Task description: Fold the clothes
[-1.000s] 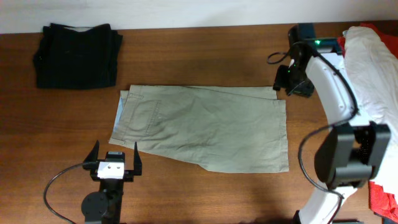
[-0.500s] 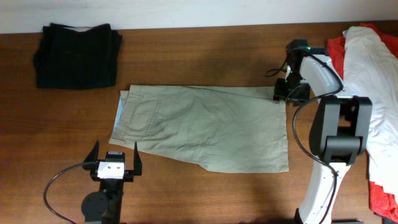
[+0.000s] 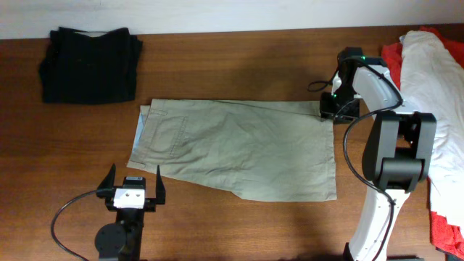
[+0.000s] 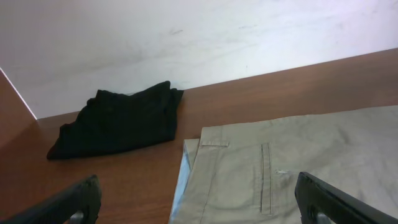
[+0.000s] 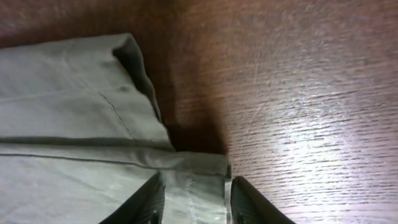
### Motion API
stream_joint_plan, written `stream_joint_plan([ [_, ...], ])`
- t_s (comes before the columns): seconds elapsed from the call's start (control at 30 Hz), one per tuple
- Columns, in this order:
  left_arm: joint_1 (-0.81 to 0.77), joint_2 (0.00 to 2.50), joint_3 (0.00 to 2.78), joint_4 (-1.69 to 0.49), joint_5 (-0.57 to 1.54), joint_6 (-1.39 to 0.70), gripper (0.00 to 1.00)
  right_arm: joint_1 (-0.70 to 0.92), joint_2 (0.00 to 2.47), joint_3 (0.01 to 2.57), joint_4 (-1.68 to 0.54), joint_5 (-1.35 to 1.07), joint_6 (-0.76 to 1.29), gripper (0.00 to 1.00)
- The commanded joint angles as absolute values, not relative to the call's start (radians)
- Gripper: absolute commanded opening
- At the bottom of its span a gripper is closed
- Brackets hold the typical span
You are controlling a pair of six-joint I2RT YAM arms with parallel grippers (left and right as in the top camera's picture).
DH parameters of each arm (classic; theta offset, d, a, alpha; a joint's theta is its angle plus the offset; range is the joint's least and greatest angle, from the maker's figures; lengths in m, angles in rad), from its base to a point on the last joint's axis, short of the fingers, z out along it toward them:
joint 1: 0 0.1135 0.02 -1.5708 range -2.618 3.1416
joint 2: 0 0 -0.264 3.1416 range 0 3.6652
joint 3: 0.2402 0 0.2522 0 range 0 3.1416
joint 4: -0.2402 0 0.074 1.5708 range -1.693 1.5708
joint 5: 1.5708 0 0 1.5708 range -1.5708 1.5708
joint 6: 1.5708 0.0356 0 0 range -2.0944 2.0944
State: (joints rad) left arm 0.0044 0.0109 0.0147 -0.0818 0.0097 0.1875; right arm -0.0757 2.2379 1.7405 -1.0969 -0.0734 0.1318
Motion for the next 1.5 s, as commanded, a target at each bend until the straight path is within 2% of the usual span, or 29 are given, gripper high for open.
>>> stream_joint_plan([
  [0.0,0.009,0.006,0.009,-0.083,0.003,0.200,0.99,-0.073,2.247,1.728,-1.095,-0.098,0.131,0.35],
  [0.07,0.009,0.006,0.009,-0.083,0.003,0.200,0.99,-0.073,2.247,1.728,-1.095,-0.102,0.131,0.29],
  [0.17,0.009,0.006,0.009,-0.083,0.003,0.200,0.99,-0.073,2.247,1.728,-1.078,-0.100,0.131,0.11],
  [0.27,0.009,0.006,0.009,-0.083,0.003,0.200,0.99,-0.073,2.246,1.747,-1.071,-0.097,0.139,0.04],
  [0.93,0.009,0.006,0.009,-0.083,0.003,0.200,0.99,-0.072,2.147,1.925,-1.181,-0.102,0.165,0.04],
  [1.23,0.009,0.006,0.009,-0.083,0.003,0.200,0.99,-0.020,2.151,1.917,-1.047,-0.134,0.165,0.04],
  [1.4,0.009,0.006,0.009,-0.083,0.003,0.200,0.99,0.009,2.170,1.914,-0.982,-0.049,0.178,0.04],
  [1.43,0.009,0.006,0.009,-0.083,0.003,0.200,0.99,0.013,2.183,1.914,-0.971,-0.006,0.204,0.06],
  [1.47,0.009,0.006,0.009,-0.083,0.003,0.200,0.99,0.013,2.196,1.914,-0.962,0.014,0.219,0.12],
])
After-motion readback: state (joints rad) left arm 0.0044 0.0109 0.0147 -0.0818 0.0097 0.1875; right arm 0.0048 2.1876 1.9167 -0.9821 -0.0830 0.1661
